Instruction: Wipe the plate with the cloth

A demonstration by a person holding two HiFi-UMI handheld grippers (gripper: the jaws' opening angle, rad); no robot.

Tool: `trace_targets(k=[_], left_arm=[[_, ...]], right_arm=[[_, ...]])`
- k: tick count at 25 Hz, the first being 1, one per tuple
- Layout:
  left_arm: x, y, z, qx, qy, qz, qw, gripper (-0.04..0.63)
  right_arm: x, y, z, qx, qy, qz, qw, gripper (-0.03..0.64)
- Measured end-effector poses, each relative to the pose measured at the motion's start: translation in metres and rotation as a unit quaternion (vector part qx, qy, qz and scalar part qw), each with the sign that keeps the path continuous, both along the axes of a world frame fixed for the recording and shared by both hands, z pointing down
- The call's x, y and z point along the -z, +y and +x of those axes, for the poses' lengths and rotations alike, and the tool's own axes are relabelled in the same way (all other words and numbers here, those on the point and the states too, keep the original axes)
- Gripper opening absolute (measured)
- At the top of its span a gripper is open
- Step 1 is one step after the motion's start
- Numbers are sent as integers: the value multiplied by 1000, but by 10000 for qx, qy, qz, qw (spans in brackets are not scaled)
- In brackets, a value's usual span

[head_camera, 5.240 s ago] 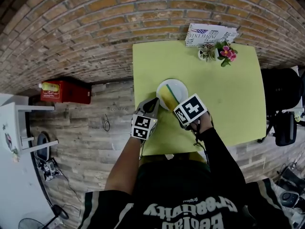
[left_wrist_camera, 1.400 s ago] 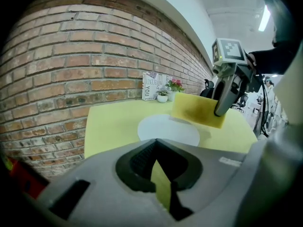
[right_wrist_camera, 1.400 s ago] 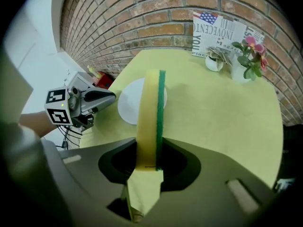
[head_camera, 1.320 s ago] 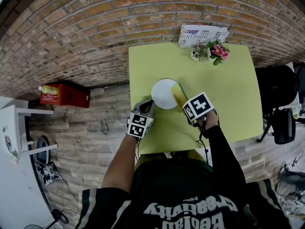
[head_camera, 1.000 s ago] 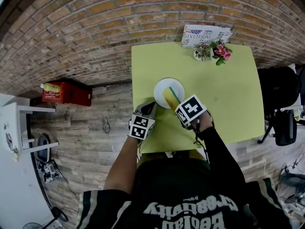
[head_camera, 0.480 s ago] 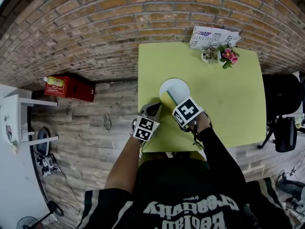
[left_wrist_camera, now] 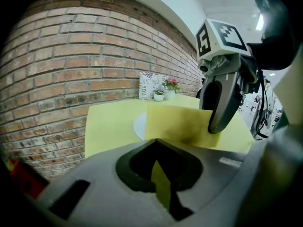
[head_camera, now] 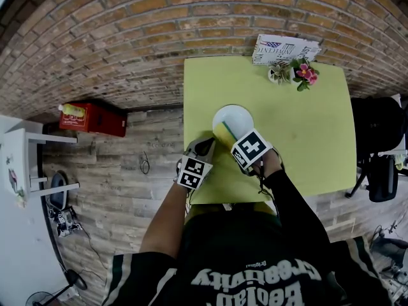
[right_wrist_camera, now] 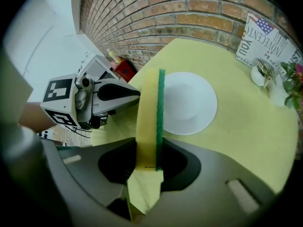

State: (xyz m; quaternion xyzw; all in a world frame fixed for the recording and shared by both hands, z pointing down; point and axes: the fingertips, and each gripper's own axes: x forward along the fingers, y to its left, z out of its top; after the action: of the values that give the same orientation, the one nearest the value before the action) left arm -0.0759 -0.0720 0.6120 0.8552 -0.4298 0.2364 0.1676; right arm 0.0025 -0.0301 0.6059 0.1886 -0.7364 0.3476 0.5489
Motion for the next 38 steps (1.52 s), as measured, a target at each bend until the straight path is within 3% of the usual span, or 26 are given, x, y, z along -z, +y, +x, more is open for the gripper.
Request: trace_targets(k=[20, 38], left_arm=[[-8, 3, -5, 63, -190, -90, 9998, 6], [-2, 1, -2, 94, -116, 31, 9999, 6]], right_arm=[[1, -4, 38, -342, 225, 148, 9991, 132], [1, -16, 87, -874, 400, 272, 9950, 132]])
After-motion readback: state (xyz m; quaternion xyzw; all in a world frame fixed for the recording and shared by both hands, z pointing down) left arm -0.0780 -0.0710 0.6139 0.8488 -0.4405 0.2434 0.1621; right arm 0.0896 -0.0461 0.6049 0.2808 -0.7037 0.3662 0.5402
